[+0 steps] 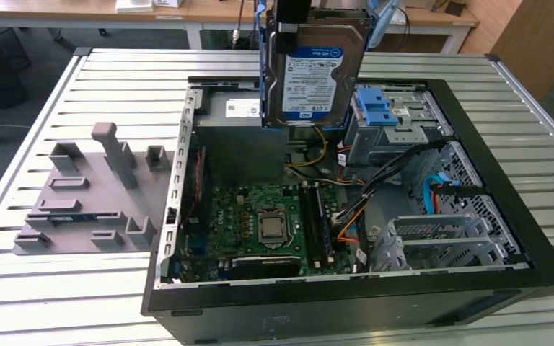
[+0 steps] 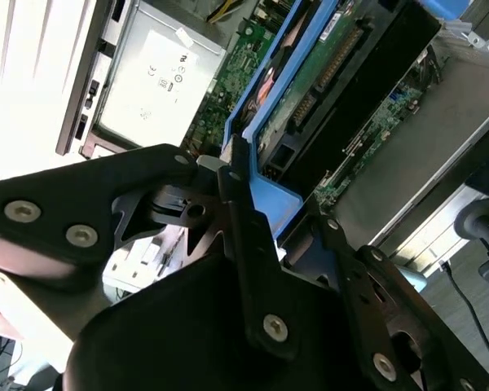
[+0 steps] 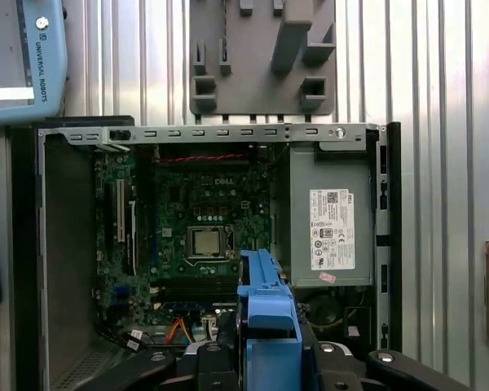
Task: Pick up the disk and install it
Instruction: 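Pick up the disk, then insert the disk into the insertion slot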
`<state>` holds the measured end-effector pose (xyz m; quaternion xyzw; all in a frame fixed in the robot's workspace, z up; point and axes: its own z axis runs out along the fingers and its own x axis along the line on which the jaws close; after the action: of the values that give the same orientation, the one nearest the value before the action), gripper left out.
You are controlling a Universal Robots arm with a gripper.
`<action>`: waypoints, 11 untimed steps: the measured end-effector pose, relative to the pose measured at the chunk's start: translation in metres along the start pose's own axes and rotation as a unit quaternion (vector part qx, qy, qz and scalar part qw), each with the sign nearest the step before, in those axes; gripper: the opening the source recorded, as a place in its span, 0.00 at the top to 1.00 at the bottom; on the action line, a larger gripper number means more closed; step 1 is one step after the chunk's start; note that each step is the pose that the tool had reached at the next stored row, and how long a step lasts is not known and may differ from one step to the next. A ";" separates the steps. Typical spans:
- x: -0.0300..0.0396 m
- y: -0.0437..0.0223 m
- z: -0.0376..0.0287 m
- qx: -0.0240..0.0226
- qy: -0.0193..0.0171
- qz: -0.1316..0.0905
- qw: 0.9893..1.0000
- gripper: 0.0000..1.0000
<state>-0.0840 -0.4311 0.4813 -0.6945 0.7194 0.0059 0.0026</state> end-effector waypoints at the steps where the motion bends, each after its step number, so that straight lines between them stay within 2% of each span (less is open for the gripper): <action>1: 0.0000 0.0000 0.0000 0.000 0.000 0.000 1.000 0.64; 11: -0.0001 -0.0014 0.0000 0.000 0.000 0.000 1.000 0.64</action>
<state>-0.0826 -0.4310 0.4813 -0.6946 0.7194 0.0059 0.0026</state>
